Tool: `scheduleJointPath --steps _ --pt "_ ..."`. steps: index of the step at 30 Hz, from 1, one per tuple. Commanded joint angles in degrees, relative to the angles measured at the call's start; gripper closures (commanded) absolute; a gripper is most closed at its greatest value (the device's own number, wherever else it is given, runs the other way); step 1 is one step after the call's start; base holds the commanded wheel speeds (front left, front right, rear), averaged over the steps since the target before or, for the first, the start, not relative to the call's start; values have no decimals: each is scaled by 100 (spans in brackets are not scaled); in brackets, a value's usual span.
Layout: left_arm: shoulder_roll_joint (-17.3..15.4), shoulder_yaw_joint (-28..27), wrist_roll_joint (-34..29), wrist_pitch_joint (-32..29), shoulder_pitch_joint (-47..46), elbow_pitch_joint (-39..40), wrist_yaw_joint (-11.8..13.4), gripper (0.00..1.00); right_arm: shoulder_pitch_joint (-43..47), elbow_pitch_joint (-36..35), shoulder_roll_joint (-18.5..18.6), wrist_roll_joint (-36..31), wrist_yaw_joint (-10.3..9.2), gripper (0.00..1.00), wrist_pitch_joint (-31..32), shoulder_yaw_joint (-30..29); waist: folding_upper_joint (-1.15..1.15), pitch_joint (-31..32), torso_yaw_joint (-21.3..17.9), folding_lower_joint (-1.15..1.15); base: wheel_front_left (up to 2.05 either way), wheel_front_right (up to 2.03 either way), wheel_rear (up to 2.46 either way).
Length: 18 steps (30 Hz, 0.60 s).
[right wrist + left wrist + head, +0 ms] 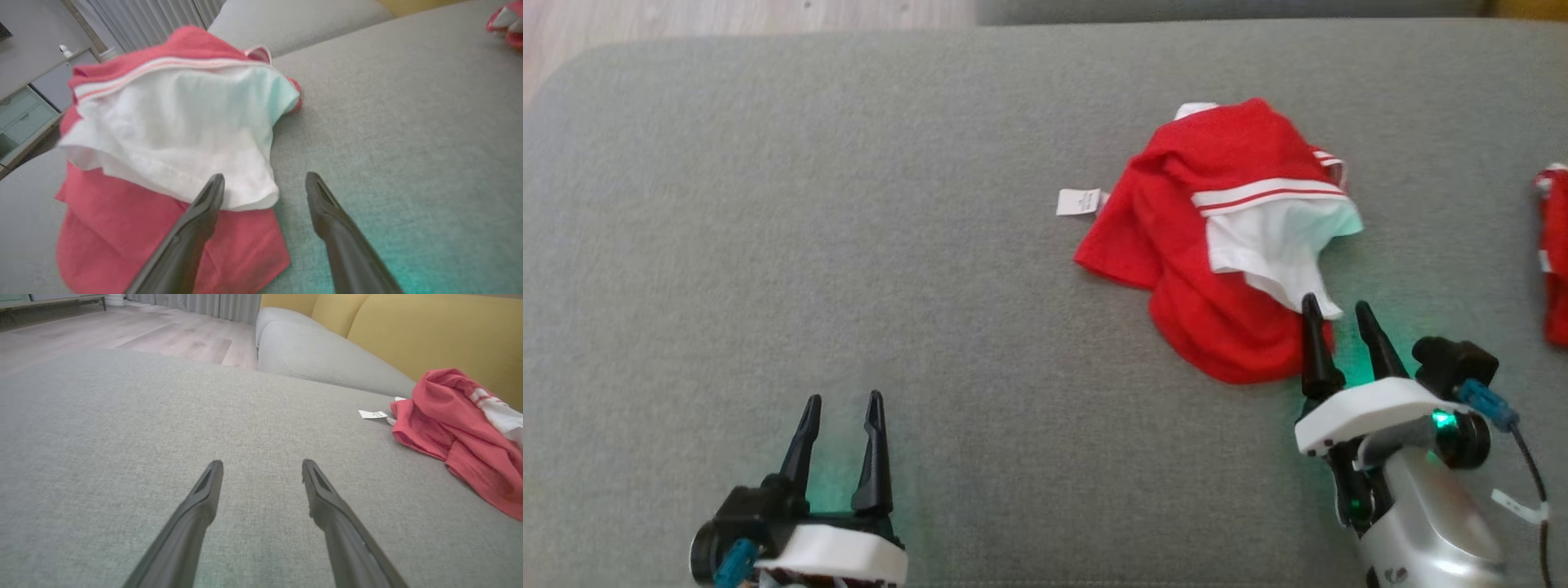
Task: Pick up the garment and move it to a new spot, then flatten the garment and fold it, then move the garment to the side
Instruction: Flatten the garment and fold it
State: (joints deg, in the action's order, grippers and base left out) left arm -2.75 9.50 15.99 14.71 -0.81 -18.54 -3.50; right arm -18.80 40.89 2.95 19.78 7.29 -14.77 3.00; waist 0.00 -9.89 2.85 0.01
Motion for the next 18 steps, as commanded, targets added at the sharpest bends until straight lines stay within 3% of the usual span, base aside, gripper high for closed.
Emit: scheduleJointPath --steps 1,6,15,17,18 --pt "-13 -123 31 29 -206 116 35 0 -149 36 -7 56 20 0 -23 82 0 -113 108 -1 0 0 0" --pt "-13 31 102 29 -328 105 82 0 -290 481 -7 173 20 0 -23 29 0 -250 210 -1 0 0 0" --pt "-13 44 163 29 -417 71 96 0 -389 624 -7 236 20 2 -23 11 0 -314 176 -1 0 0 0" --pt "-13 59 189 29 -424 55 101 0 -400 647 -7 235 20 15 -23 5 0 -312 171 -1 0 0 0" --pt "-13 66 210 29 -425 42 98 0 -404 661 -7 231 20 29 -23 4 0 -309 172 -1 0 0 0"
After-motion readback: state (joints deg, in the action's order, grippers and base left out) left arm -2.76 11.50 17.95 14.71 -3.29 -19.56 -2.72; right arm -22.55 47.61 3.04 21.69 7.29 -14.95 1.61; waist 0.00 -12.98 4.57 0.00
